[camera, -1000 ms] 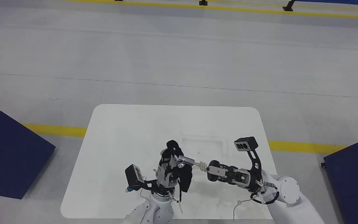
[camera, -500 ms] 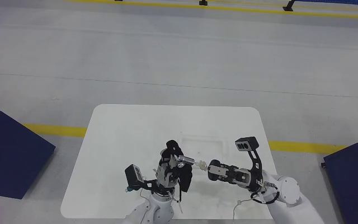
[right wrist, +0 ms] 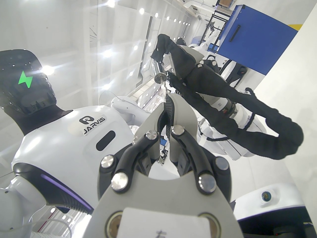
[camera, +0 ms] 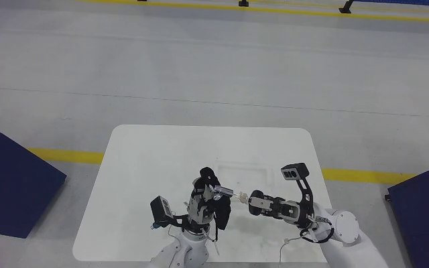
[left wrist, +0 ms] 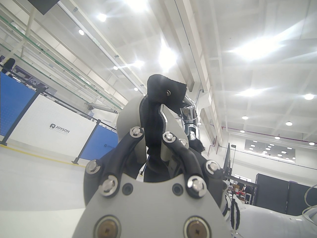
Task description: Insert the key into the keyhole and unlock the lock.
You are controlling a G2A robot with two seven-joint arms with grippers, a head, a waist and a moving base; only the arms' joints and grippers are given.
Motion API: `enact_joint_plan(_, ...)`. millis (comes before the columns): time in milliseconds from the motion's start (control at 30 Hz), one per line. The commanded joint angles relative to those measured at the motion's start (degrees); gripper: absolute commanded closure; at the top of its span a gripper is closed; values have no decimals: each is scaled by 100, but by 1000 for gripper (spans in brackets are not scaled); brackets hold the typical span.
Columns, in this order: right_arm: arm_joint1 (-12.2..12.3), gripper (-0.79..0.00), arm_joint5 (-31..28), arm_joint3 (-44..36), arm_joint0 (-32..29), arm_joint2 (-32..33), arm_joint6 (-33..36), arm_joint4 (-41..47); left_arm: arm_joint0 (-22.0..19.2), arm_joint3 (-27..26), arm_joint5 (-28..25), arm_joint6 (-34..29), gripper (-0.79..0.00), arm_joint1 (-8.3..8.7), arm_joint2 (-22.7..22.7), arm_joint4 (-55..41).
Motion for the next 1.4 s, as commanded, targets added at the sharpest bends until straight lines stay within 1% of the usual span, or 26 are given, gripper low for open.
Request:
enact_joint_plan(0, -6, 0, 3, 10, 24, -29, -3, -13, 3, 5, -4, 3, 0, -7, -5, 10)
enact_joint_plan(567, -50, 0, -67, 24, 104, -143, 41, 123, 45, -5, -29, -25, 0, -47, -79, 96)
enact_joint_plan(1367, -71, 0, -47, -126, 132, -139, 74, 16, 61, 50, 31, -56, 0, -67, -168, 425)
